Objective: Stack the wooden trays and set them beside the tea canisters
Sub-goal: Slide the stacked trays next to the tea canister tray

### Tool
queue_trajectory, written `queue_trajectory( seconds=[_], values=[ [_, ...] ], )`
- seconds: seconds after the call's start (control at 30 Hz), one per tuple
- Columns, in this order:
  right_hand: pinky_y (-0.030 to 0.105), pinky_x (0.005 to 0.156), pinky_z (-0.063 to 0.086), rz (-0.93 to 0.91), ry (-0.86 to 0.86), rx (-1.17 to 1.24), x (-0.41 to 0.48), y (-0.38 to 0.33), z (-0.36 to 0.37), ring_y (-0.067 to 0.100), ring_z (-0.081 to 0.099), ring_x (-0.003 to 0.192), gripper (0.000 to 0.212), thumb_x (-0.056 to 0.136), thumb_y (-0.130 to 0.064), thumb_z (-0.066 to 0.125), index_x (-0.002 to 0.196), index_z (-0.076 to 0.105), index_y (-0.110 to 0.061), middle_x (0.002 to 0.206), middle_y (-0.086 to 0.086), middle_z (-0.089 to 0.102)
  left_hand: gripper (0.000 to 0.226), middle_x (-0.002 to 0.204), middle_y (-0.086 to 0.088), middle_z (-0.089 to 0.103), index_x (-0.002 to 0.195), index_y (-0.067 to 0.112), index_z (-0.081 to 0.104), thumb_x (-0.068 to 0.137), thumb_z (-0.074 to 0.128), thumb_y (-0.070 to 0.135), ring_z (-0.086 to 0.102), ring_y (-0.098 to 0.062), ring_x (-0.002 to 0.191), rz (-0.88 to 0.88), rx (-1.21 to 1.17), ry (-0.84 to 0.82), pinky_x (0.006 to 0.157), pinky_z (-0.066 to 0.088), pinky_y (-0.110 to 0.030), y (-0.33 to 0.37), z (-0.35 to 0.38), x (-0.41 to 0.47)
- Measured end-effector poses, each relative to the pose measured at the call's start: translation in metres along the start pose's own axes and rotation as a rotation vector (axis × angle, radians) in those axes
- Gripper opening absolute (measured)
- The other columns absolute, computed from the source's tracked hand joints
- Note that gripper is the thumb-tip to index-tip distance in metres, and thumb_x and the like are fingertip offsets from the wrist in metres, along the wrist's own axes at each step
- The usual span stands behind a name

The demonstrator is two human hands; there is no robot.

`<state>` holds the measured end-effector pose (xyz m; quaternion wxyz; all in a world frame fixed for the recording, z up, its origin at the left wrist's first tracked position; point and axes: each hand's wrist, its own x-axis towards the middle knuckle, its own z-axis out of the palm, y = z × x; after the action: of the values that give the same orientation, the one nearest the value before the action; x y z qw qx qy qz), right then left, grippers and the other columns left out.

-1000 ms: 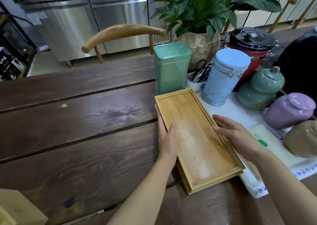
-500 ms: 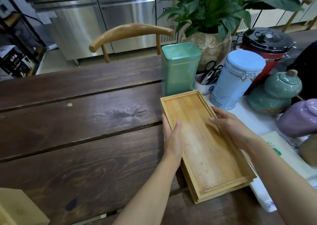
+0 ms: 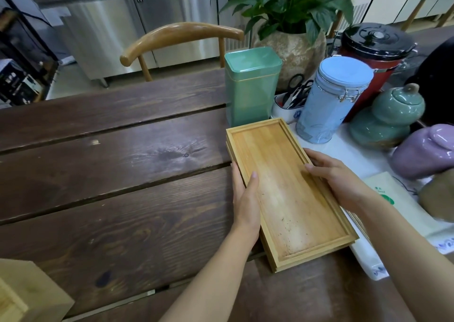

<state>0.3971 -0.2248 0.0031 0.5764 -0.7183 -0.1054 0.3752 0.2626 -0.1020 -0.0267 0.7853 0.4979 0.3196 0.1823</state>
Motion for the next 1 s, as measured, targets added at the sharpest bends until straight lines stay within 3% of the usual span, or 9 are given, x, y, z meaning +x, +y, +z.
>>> queue_trajectory(
  seconds=[0.2,0.27,0.33,0.43,0.53,0.6,0.7,0.87,1.0],
  values=[
    [0.01,0.062,0.053,-0.1,-0.028,-0.056,-0.01,0.004,0.002,-0.009,0.065,0.074,0.048,0.089,0.006,0.042,0.105,0.054,-0.038,0.101,-0.019,0.06,0.057,0.149,0.007,0.037,0.144,0.043,0.021,0.093,0.046,0.031,0.038,-0.013,0.134,0.032,0.001,-0.029,0.113,0.028,-0.048,-0.006,0.001,-0.009],
    [0.008,0.06,0.052,-0.11,-0.032,-0.062,-0.011,0.004,0.002,-0.011,0.065,0.073,0.047,0.09,0.004,0.042,0.111,0.05,-0.037,0.102,-0.02,0.058,0.058,0.15,0.006,0.037,0.143,0.044,0.022,0.092,0.046,0.032,0.037,-0.014,0.134,0.04,0.011,-0.042,0.113,0.028,-0.048,-0.004,0.001,-0.009],
    [0.007,0.066,0.049,-0.104,-0.035,-0.066,-0.014,0.002,0.005,-0.012,0.063,0.08,0.047,0.09,-0.002,0.046,0.123,0.044,-0.035,0.107,-0.021,0.056,0.056,0.15,0.007,0.037,0.142,0.046,0.022,0.093,0.046,0.033,0.037,-0.014,0.134,0.037,0.031,-0.05,0.113,0.029,-0.049,-0.002,0.0,-0.011],
    [0.01,0.09,0.035,-0.158,-0.023,-0.18,-0.025,0.001,0.004,-0.008,0.045,0.113,0.057,0.086,-0.013,0.058,0.135,0.038,-0.033,0.129,-0.02,0.045,0.059,0.152,0.01,0.032,0.137,0.052,0.027,0.084,0.053,0.05,0.033,-0.013,0.137,0.048,0.115,-0.061,0.113,0.028,-0.05,0.0,-0.008,-0.023],
    [-0.004,0.083,0.036,-0.224,-0.047,-0.242,-0.051,0.008,-0.004,-0.024,0.044,0.108,0.054,0.079,-0.02,0.066,0.125,0.048,-0.042,0.124,-0.033,0.05,0.07,0.156,0.018,0.014,0.128,0.063,0.03,0.066,0.06,0.072,0.016,-0.005,0.143,0.086,0.315,-0.147,0.116,0.02,-0.048,-0.005,-0.026,-0.049],
    [-0.008,0.082,0.033,-0.221,-0.057,-0.307,-0.072,0.018,-0.01,-0.027,0.042,0.108,0.049,0.073,-0.032,0.069,0.115,0.051,-0.051,0.113,-0.046,0.052,0.073,0.156,0.025,-0.001,0.123,0.072,0.017,0.063,0.058,0.076,0.003,0.004,0.142,0.101,0.444,-0.247,0.119,0.01,-0.043,-0.012,-0.035,-0.072],
    [-0.007,0.089,0.027,-0.212,-0.048,-0.356,-0.091,0.033,-0.014,-0.029,0.035,0.112,0.052,0.07,-0.051,0.06,0.12,0.045,-0.05,0.112,-0.054,0.046,0.086,0.154,0.027,-0.013,0.126,0.066,-0.008,0.065,0.051,0.079,-0.007,0.01,0.14,0.072,0.504,-0.339,0.12,0.003,-0.038,-0.021,-0.035,-0.094],
    [0.016,0.108,0.013,-0.124,0.004,-0.214,-0.101,0.045,-0.007,-0.012,0.02,0.131,0.065,0.084,-0.031,0.053,0.142,0.023,-0.031,0.145,-0.025,0.022,0.099,0.148,0.028,-0.026,0.127,0.055,-0.026,0.068,0.051,0.075,-0.016,0.009,0.137,-0.013,0.482,-0.326,0.12,0.0,-0.04,-0.024,-0.019,-0.097],
    [-0.003,0.098,0.016,-0.174,-0.076,-0.358,-0.104,0.043,-0.01,-0.027,0.017,0.125,0.097,0.064,-0.037,0.078,0.139,0.017,-0.041,0.14,-0.035,0.019,0.117,0.155,0.018,-0.022,0.122,0.061,-0.034,0.068,0.07,0.056,-0.008,0.002,0.143,0.09,0.653,-0.357,0.12,0.008,-0.038,-0.031,-0.023,-0.099]
  ],
)
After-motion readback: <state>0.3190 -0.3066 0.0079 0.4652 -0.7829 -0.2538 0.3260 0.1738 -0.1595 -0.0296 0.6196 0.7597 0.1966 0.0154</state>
